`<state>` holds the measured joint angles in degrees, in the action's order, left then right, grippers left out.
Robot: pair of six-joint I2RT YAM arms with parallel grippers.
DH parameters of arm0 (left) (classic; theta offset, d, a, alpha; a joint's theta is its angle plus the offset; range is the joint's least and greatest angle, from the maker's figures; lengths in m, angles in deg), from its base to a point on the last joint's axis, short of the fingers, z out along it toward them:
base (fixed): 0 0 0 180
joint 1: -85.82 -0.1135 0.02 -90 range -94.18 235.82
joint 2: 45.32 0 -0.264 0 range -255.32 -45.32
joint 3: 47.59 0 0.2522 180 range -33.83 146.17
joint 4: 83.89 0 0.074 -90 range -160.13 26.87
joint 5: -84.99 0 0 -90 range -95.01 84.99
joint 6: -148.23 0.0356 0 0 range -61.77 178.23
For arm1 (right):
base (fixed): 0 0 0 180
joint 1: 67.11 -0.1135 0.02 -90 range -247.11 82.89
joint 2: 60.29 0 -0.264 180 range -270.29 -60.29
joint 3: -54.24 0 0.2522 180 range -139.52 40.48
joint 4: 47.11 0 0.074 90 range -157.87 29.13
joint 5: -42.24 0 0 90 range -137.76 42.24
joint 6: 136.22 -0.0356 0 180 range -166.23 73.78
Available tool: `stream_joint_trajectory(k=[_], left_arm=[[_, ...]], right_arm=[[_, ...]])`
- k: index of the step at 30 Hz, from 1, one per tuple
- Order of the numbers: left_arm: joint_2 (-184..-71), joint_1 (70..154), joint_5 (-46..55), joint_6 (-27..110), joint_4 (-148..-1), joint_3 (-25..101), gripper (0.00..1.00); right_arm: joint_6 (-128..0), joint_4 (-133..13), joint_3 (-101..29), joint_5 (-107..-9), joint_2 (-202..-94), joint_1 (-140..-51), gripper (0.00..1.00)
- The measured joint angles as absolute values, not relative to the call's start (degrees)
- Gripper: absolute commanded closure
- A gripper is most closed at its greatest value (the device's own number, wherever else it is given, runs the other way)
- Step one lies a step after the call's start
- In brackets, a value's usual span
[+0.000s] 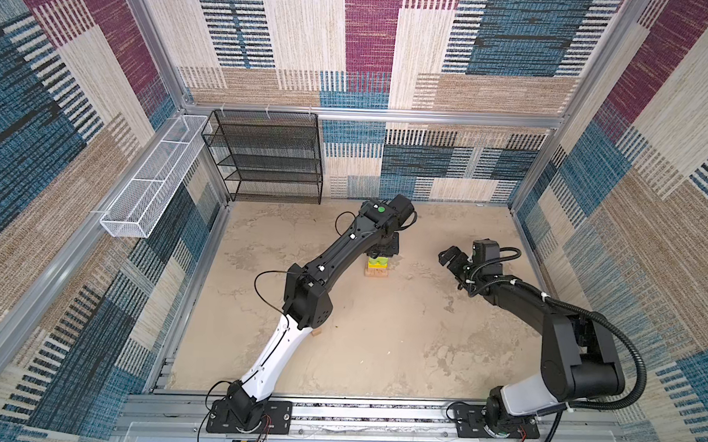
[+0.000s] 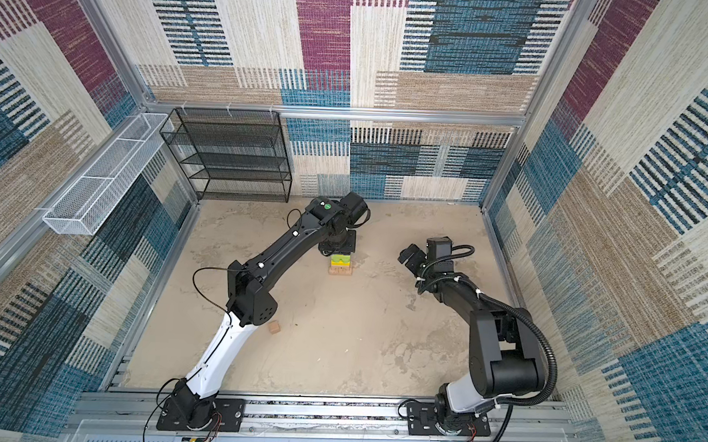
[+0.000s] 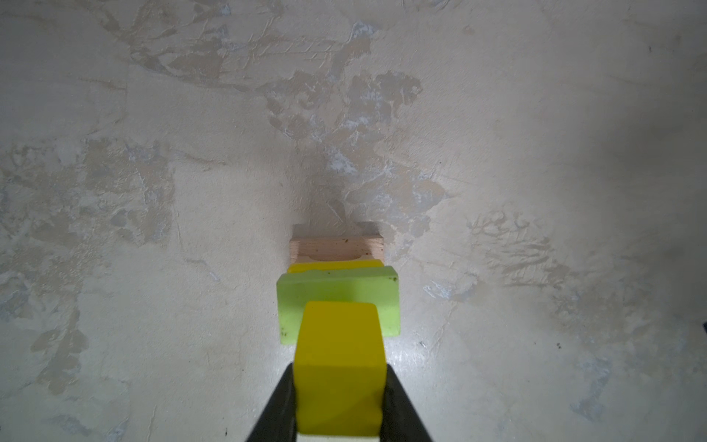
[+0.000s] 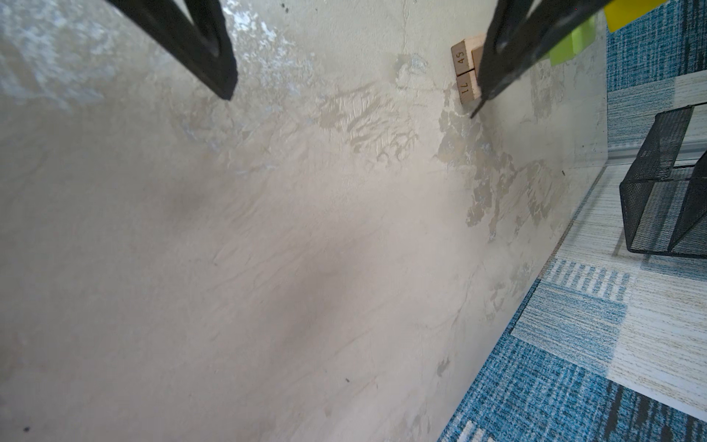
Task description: Build the wood block tower
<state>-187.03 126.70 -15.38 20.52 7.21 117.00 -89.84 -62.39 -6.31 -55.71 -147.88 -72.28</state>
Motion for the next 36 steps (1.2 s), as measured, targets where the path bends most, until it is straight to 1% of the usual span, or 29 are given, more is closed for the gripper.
stream_joint_trajectory(k=[20, 36], left_arm=[[-187.6, 126.7, -15.43, 20.5, 7.21, 117.45, 0.93], [-187.73, 126.7, -15.82, 20.43, 7.21, 117.45, 0.86]], right_arm=[[-89.82, -62.41, -6.39, -55.77, -148.75, -72.28, 0.01], [-89.62, -62.41, -6.39, -55.73, -148.88, -72.28, 0.01]])
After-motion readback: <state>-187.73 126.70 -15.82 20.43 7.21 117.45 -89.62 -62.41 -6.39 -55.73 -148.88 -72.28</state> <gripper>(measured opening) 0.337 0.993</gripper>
